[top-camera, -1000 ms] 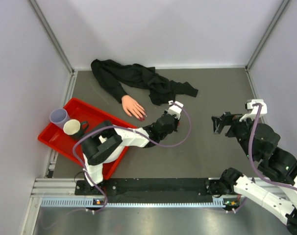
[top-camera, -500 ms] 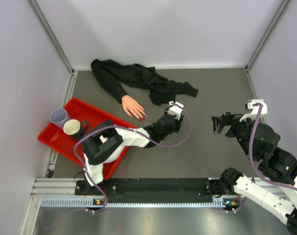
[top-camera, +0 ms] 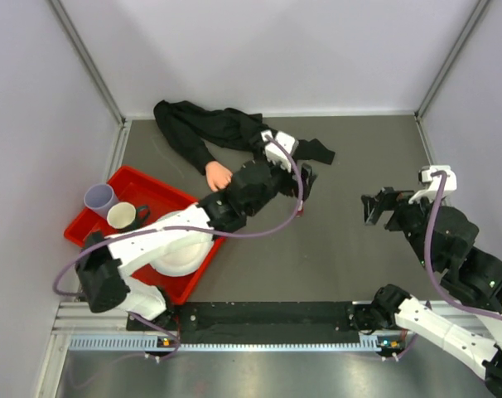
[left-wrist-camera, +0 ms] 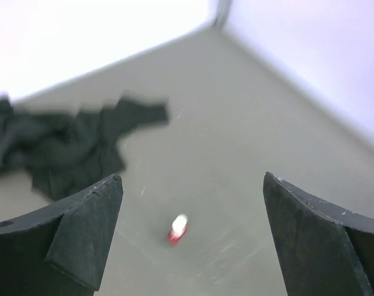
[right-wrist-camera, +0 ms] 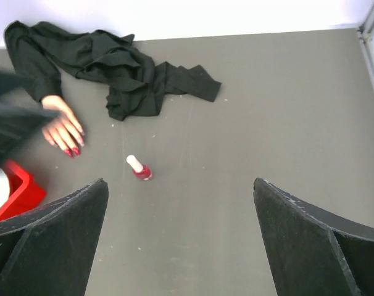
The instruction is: Paint the nails
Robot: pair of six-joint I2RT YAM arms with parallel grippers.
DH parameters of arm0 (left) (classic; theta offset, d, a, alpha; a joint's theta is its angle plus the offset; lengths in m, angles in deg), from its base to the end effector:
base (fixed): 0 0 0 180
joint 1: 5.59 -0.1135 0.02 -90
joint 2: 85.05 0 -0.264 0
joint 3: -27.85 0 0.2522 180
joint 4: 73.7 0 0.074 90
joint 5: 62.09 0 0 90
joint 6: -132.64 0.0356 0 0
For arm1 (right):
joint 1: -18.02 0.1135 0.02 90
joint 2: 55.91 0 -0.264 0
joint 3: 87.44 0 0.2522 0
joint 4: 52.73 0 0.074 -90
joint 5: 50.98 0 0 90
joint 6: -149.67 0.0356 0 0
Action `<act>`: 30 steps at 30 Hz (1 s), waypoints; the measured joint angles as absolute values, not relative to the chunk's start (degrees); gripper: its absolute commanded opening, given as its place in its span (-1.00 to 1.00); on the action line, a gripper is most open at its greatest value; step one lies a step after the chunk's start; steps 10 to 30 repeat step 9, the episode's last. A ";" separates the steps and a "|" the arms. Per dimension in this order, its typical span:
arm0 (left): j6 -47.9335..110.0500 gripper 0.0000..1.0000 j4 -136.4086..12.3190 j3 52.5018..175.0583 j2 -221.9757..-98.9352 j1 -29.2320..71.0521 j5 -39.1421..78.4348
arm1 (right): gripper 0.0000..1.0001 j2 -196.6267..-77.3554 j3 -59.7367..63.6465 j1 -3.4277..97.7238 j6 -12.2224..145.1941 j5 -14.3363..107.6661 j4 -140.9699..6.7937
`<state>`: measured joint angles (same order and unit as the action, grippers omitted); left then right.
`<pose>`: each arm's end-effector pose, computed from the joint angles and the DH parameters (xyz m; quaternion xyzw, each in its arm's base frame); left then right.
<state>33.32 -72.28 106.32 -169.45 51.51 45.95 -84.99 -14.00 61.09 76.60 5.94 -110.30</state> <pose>0.2005 -0.2896 0.3364 0.2057 0.7201 -0.2587 0.6101 0.0649 0.0341 0.3944 0.0023 0.7718 0.1045 0.6272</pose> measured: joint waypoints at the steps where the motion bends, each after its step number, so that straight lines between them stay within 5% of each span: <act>1: 33.29 0.98 -70.16 108.81 -168.29 51.51 45.05 | 0.97 -85.38 -13.08 61.09 76.60 5.70 -110.87; 8: 33.47 0.98 -54.99 126.38 -157.17 51.51 40.95 | 0.98 -90.08 1.04 61.09 75.07 3.15 -115.88; 30: 33.75 0.98 -53.83 126.95 -154.92 51.51 40.97 | 0.97 -90.08 2.31 61.09 74.30 2.95 -115.55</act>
